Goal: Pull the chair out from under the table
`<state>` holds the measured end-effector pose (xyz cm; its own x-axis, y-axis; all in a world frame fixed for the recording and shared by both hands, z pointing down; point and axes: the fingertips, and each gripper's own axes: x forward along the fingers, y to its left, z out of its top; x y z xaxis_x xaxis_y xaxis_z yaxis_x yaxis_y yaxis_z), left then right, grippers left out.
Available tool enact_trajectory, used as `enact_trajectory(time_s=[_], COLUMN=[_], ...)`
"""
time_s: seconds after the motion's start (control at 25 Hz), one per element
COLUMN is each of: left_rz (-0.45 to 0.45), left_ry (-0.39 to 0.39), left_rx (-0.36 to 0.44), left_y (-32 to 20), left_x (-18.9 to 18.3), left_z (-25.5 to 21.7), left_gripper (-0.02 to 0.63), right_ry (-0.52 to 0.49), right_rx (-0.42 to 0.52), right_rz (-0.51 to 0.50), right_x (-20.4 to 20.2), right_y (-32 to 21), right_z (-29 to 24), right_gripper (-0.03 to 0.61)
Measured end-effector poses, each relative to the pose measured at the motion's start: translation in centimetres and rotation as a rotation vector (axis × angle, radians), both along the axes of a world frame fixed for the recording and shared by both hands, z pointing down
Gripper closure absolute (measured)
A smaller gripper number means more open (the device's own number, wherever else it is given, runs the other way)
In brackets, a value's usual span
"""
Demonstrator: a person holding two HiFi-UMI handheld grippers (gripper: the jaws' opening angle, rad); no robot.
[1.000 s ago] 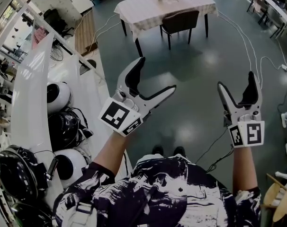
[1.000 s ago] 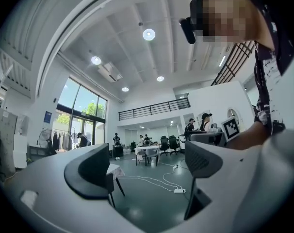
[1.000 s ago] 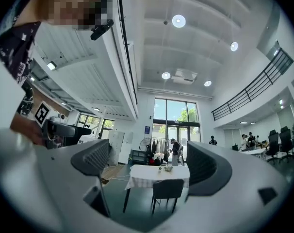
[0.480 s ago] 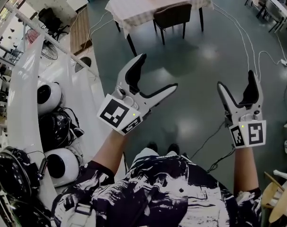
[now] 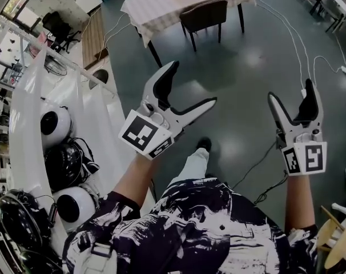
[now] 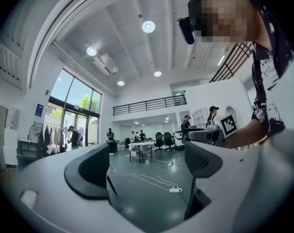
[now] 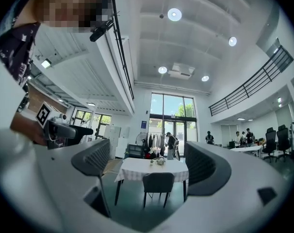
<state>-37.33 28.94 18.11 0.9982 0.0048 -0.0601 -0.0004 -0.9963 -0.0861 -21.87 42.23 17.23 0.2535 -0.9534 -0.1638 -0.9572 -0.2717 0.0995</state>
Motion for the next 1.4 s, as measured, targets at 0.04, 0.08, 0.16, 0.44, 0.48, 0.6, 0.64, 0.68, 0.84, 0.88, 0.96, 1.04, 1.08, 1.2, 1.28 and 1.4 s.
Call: enact_trajectory(time_s=[0.04,0.08,0.16,0.44,0.48,0.6,0.64,0.68,0.84,0.88,0.96,1.04,1.08,1.2,1.28,1.4], left_rz=[0.007,0.014,0.032,0.079,0.085,0.101,0.104,0.106,0.113,0.112,0.106,0.097,0.093,0.071,0.047,0.004], left_ry=[0.0,0.0,0.006,0.007,0.003,-0.004,-0.005,-0.005,-0.009,-0.011,-0.011,-0.011,-0.013,-0.023,-0.032,-0.046], left_rx=[0.0,-0.003,-0.01,-0.008,-0.009,-0.013,-0.013,-0.014,-0.022,-0.02,-0.018,-0.013,-0.009,0.007,0.015,0.015], left_y=[-0.7,-1.6,-3.6,-13.0,-14.3,-17.5,-18.4,-19.2,-21.7,-22.2,-22.9,-23.4,-23.6,-24.2,-24.8,-25.9], left_x=[0.9,1.9,4.1,12.4,13.6,16.7,17.6,18.4,20.9,21.6,23.0,24.3,25.0,27.5,29.7,33.6], left_z=[0.4,0.7,1.3,2.0,2.3,3.0,3.1,3.2,3.2,3.2,3.2,3.1,3.2,3.6,3.9,3.9], left_gripper=[0.154,0.155,0.154,0.155,0.155,0.155,0.155,0.155,0.155,0.155,0.155,0.155,0.155,0.155,0.155,0.155], right_ry=[0.001,0.005,0.015,0.032,0.033,0.032,0.032,0.032,0.037,0.039,0.045,0.048,0.048,0.044,0.042,0.04], right_rx=[-0.004,-0.01,-0.021,-0.033,-0.031,-0.026,-0.025,-0.024,-0.034,-0.033,-0.029,-0.025,-0.021,-0.01,-0.005,-0.006], right_rz=[0.008,0.016,0.035,0.086,0.093,0.107,0.111,0.114,0.114,0.112,0.106,0.096,0.09,0.061,0.033,-0.008], right_x=[0.7,1.5,3.3,10.9,12.0,14.9,15.6,16.2,18.5,19.1,20.6,22.1,22.8,25.7,28.2,32.5], right_y=[-0.6,-1.2,-2.8,-11.7,-13.0,-16.2,-17.1,-17.8,-20.4,-20.9,-21.7,-22.4,-22.7,-23.9,-24.8,-26.2], right_z=[0.3,0.6,0.8,0.2,0.2,0.4,0.5,0.5,0.4,0.3,0.1,0.1,0.2,0.8,1.3,1.3], right_gripper=[0.141,0.141,0.141,0.141,0.141,0.141,0.141,0.141,0.141,0.141,0.141,0.141,0.141,0.141,0.141,0.141])
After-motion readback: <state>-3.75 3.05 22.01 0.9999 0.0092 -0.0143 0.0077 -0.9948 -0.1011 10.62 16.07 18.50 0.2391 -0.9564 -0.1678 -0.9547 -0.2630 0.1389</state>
